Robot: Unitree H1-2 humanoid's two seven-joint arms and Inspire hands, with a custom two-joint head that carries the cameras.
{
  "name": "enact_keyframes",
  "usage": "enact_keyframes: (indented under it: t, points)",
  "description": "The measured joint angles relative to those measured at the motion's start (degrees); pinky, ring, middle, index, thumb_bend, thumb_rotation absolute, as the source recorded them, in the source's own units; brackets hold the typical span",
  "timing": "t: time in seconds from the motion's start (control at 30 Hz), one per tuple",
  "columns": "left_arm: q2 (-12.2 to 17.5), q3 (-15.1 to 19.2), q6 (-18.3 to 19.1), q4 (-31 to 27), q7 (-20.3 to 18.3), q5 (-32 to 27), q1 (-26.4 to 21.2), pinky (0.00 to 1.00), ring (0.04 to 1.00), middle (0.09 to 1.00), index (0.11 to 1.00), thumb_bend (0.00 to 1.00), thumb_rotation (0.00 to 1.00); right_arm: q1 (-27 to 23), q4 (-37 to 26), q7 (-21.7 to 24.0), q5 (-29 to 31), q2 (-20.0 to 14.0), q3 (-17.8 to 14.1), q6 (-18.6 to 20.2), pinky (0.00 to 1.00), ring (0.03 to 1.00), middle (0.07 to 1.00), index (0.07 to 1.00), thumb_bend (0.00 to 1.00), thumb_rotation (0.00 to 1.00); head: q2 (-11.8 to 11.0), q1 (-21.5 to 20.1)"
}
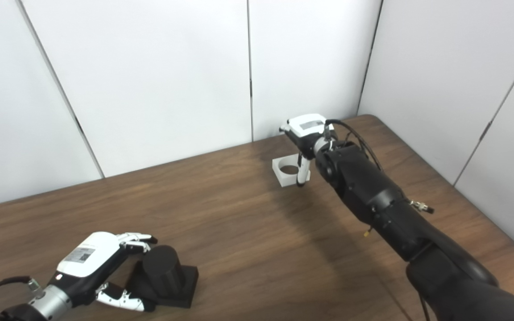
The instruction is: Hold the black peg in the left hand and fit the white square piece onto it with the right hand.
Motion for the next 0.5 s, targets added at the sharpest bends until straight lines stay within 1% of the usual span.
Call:
enact_keyframes:
  t: [0.17, 0.3, 0.5]
  points:
    - [0.1, 0.0, 0.3, -0.4, -0.1, 0.0, 0.2, 0.78, 0.854, 0.843, 0.489, 0.52, 0.06, -1.7, 3.1, 0.3, 0.0, 0.0, 2.1, -0.2, 0.88, 0.957, 0.972, 0.853, 0.93, 0.14, 0.2, 0.2]
    - [0.2, 0.1, 0.4, -0.6, -0.1, 0.0, 0.3, 0.79, 0.852, 0.842, 0.49, 0.52, 0.06, -2.4, 3.5, 0.2, 0.0, 0.0, 3.4, -0.6, 0.88, 0.948, 0.958, 0.828, 0.92, 0.15, 0.5, 0.4]
    - [0.2, 0.1, 0.9, -1.0, -0.1, 0.0, 0.6, 0.79, 0.854, 0.843, 0.489, 0.52, 0.06, -3.3, 4.9, 0.1, -0.1, 0.0, 4.5, -0.9, 0.89, 0.945, 0.954, 0.804, 0.9, 0.15, 0.7, 0.7]
